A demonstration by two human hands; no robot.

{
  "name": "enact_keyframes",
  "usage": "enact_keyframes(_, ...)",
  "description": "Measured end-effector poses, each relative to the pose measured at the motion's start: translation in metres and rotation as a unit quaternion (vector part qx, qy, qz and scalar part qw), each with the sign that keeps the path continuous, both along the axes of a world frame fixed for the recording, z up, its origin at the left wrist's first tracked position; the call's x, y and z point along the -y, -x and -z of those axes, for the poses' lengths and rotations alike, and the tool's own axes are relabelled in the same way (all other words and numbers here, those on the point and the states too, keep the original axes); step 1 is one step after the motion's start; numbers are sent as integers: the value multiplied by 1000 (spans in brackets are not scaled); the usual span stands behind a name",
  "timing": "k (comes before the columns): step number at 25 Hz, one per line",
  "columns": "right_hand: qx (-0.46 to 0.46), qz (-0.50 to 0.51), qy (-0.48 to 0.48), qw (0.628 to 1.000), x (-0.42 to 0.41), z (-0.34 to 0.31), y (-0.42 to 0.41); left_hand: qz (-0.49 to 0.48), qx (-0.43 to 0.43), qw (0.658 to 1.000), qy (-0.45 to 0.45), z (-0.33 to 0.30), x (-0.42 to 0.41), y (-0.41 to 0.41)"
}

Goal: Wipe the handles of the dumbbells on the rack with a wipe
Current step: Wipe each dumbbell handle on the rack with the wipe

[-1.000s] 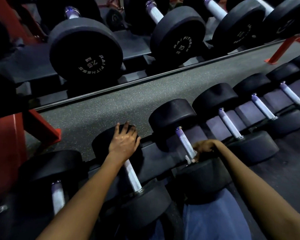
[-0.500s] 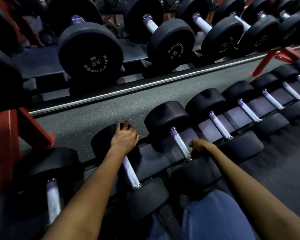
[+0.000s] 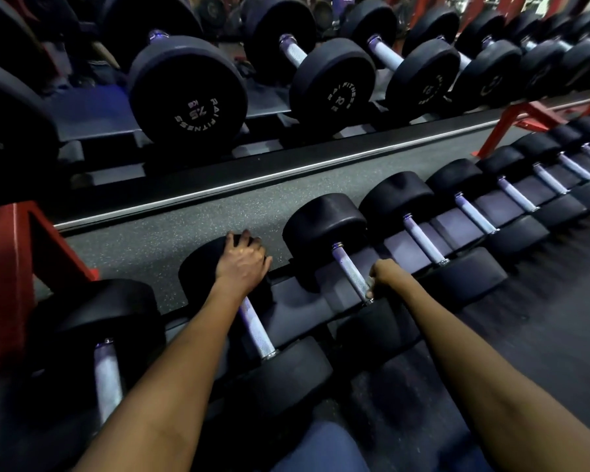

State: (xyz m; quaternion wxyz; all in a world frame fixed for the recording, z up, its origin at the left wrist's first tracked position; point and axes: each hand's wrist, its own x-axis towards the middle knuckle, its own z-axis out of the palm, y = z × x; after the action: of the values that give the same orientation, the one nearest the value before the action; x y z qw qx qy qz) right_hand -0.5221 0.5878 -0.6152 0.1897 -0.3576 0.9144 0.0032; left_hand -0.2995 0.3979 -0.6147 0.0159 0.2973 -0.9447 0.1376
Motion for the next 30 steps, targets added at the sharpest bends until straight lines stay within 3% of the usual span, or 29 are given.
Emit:
enact_keyframes(5,25,-2,10,1000,-3,-1,-1,-41,-59,997,-7,2,-6,-1)
enact_keyframes(7,18,-12,16,1000,-2,3,1,-71,-144,986,-31,3,-18,11)
enact_keyframes(10,1,-44,35,998,-3,10,7,-42,-298,948,-103,11,-51,59)
enact_keyframes(13,18,-49,87,995,-3,21,16,8,-363,923,-128,9,-71,124)
enact_keyframes(16,61,-23,129,990,-6,25,18,-37,-325,930,-167,5,-73,162)
enact_keyframes(21,113,-15,104,988,-7,14,24,-98,-275,943,-160,9,-76,175)
enact_keyframes(30,64,-29,87,994,-2,20,20,-62,-325,937,-114,25,-68,176)
